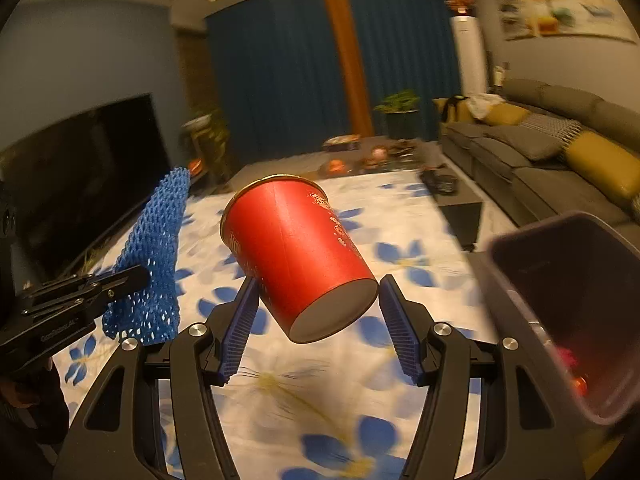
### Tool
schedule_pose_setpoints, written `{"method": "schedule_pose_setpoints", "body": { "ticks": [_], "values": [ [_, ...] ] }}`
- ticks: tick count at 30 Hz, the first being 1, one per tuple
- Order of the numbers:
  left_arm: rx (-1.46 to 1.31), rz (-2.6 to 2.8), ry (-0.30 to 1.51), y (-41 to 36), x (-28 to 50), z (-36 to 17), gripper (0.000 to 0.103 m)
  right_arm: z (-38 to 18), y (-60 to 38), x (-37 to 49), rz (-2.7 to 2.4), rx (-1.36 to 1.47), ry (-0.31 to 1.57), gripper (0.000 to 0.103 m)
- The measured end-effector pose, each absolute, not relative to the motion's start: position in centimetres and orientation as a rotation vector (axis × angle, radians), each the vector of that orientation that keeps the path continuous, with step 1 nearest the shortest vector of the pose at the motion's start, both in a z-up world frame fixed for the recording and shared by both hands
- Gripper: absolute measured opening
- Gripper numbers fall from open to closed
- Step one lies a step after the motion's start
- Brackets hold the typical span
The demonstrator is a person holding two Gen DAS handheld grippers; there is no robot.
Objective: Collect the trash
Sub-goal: 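Carry the blue net and red cup over the grey bin, then open both tools to drop the net and cup into the bin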
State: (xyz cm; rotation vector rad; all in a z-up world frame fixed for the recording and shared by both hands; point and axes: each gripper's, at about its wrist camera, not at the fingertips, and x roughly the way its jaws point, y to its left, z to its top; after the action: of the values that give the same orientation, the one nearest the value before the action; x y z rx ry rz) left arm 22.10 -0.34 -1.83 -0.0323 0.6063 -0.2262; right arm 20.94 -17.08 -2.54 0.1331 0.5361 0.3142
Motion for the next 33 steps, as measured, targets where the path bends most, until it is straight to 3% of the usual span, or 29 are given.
{"method": "schedule_pose_setpoints", "body": {
  "ticks": [14, 24, 26, 28, 30, 33],
  "values": [
    [0.057, -0.573, 0.522, -18.6, 24.7, 0.3, 0.008, -1.4, -32.8, 17.5, -0.054, 0.322, 0.436, 0.061],
    [0.077, -0.695, 0.55, -25.8, 28.1, -2.2, 0.01, -1.7, -35.7, 17.8, -0.147, 0.383, 0.416, 0.061],
    [0.068, -0.709, 0.589, -26.3, 29.0, -2.9, 0.021, -1.9, -35.7, 17.9, -0.16, 0.392, 0.414, 0.061],
    [0.054, -0.701, 0.62, -26.0, 29.6, -3.6, 0.058, -2.0, -36.1, 18.0, -0.162, 0.399, 0.419, 0.062],
    [0.024, -0.678, 0.611, -25.0, 29.7, -4.0, 0.075, -2.1, -36.6, 18.3, -0.165, 0.409, 0.421, 0.062],
    [0.002, -0.623, 0.623, -23.7, 30.1, -4.2, 0.082, -2.0, -36.6, 18.4, -0.168, 0.418, 0.419, 0.075]
  ]
}}
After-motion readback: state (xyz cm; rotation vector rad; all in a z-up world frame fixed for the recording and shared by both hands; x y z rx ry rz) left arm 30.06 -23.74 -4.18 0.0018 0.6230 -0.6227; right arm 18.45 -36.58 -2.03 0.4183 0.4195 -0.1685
